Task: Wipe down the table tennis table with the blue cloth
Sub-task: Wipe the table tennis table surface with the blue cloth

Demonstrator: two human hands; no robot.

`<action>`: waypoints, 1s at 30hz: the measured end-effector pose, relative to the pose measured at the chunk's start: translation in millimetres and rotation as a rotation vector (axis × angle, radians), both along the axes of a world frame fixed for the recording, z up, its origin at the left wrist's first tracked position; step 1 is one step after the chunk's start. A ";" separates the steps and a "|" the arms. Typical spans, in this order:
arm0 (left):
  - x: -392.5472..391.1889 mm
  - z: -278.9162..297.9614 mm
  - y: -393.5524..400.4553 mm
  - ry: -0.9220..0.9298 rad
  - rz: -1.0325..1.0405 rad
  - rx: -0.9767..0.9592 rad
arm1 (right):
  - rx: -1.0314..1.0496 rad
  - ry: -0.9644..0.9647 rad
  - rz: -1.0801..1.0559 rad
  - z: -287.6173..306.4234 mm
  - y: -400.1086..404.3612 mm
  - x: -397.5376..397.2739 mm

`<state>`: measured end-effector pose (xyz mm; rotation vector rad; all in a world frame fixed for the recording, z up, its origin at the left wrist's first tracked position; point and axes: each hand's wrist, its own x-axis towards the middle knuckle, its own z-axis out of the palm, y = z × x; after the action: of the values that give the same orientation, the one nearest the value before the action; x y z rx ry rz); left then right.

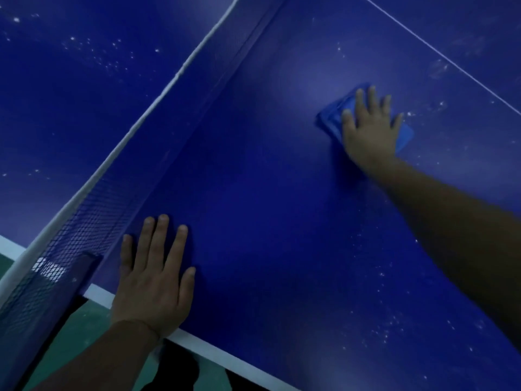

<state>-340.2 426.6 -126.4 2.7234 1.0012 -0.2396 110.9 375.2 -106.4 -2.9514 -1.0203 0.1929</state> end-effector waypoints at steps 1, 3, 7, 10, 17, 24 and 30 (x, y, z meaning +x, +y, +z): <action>-0.3 0.5 0.0 0.001 -0.002 0.000 | 0.011 0.017 -0.102 1.5 -0.6 1.5; -1.5 1.2 -0.2 0.001 0.000 0.003 | 0.006 -0.008 -0.055 0.9 -2.5 -37.8; -0.2 0.8 -0.2 0.004 0.001 0.026 | -0.054 0.060 0.624 -10.8 -44.7 -108.2; 0.3 -0.5 0.0 0.000 0.001 0.041 | -0.028 0.000 0.414 -8.9 -38.2 -28.0; -0.9 -0.7 -0.7 -0.003 -0.002 0.028 | 0.011 0.001 0.199 -9.3 -49.1 -47.4; 2.5 -2.4 0.2 -0.052 0.002 0.045 | -0.016 -0.026 0.285 -9.8 -65.5 -4.2; 1.2 -1.9 -1.3 -0.064 0.009 0.049 | 0.024 0.001 0.100 -13.4 -96.5 -67.2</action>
<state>-339.0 425.3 -128.3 2.7504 1.0148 -0.1276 43.8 278.7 -119.8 -2.8813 -1.1623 0.1818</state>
